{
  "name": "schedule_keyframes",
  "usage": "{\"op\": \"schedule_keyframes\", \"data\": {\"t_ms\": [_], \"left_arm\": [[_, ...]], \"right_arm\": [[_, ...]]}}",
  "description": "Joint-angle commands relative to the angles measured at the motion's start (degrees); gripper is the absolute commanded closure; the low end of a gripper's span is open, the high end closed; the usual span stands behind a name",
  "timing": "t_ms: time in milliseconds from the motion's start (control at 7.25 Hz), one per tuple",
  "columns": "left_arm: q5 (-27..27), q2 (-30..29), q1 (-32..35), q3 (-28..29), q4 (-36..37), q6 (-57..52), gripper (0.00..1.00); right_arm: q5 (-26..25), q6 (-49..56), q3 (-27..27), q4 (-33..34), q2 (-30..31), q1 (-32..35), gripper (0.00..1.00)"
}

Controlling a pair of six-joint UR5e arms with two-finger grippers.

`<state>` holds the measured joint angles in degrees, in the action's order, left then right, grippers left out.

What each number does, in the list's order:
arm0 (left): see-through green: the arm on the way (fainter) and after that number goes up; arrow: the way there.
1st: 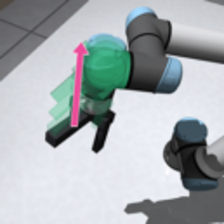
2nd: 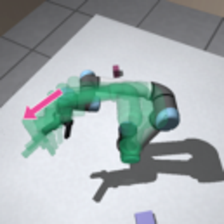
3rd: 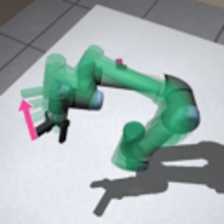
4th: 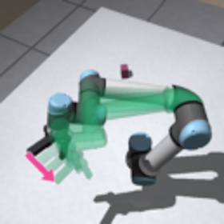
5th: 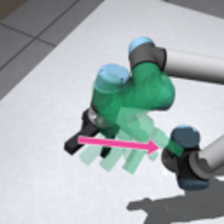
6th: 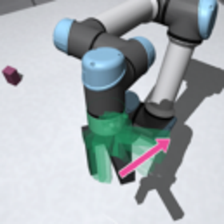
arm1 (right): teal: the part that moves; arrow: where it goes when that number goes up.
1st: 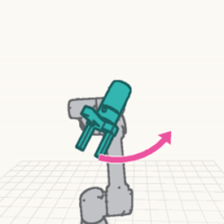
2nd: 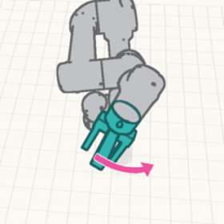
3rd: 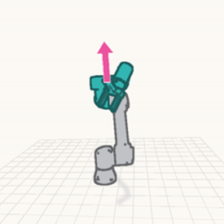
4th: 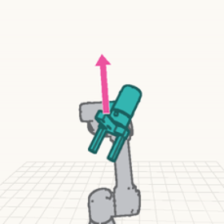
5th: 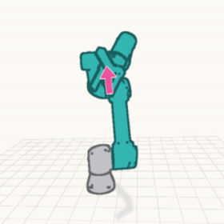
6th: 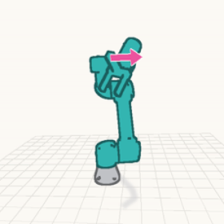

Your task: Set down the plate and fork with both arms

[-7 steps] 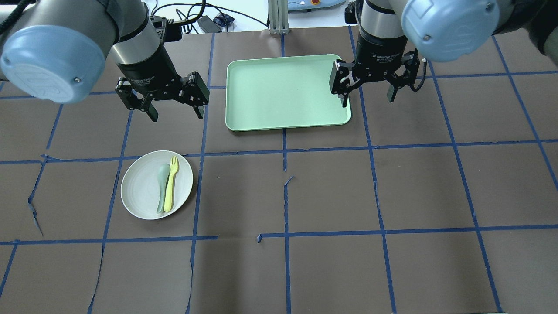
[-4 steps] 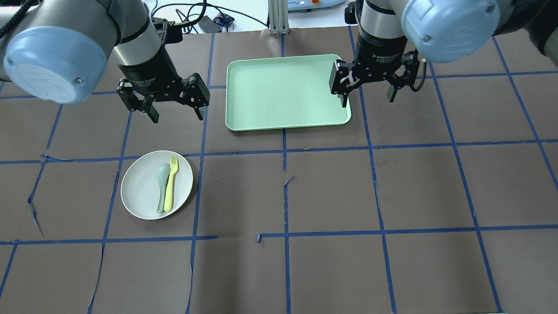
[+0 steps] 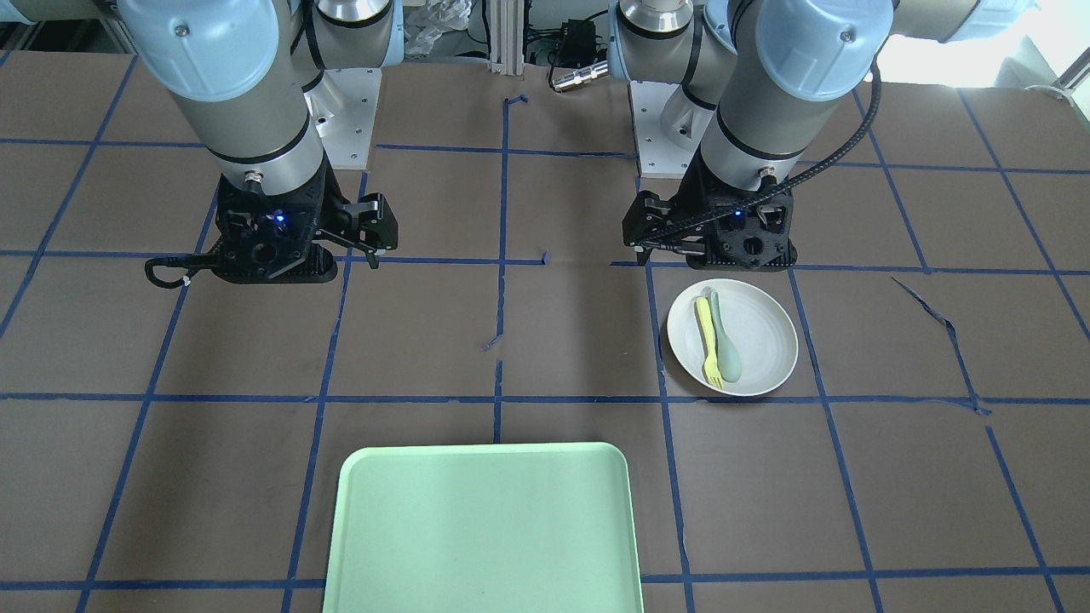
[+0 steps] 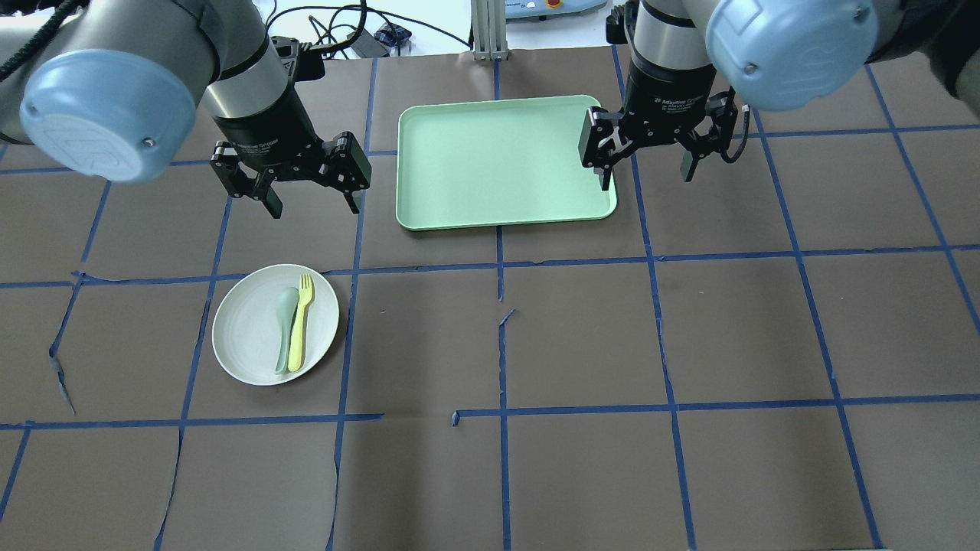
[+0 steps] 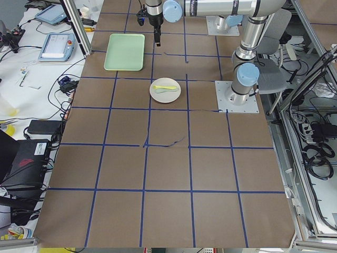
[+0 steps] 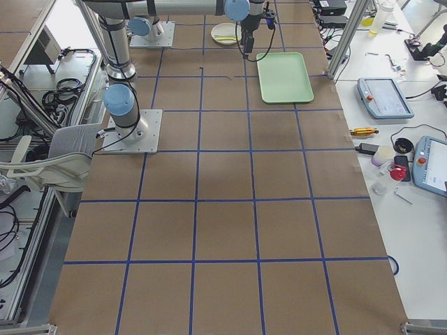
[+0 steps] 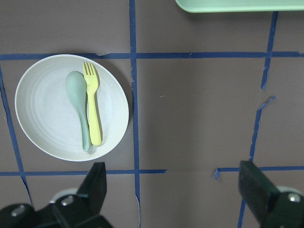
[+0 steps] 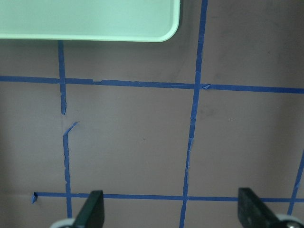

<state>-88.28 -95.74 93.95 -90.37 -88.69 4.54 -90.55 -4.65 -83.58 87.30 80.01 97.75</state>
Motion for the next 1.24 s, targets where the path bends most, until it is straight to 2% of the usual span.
{"op": "schedule_keyframes", "data": {"t_ms": [0, 1103], "left_arm": [[-0.1, 0.6, 0.0, -0.1, 0.2, -0.1, 0.0], [-0.1, 0.3, -0.3, -0.1, 0.6, -0.7, 0.0]], "right_arm": [[0.8, 0.0, 0.0, -0.2, 0.0, 0.1, 0.0], [0.8, -0.1, 0.0, 0.4, 0.1, 0.1, 0.0]]}}
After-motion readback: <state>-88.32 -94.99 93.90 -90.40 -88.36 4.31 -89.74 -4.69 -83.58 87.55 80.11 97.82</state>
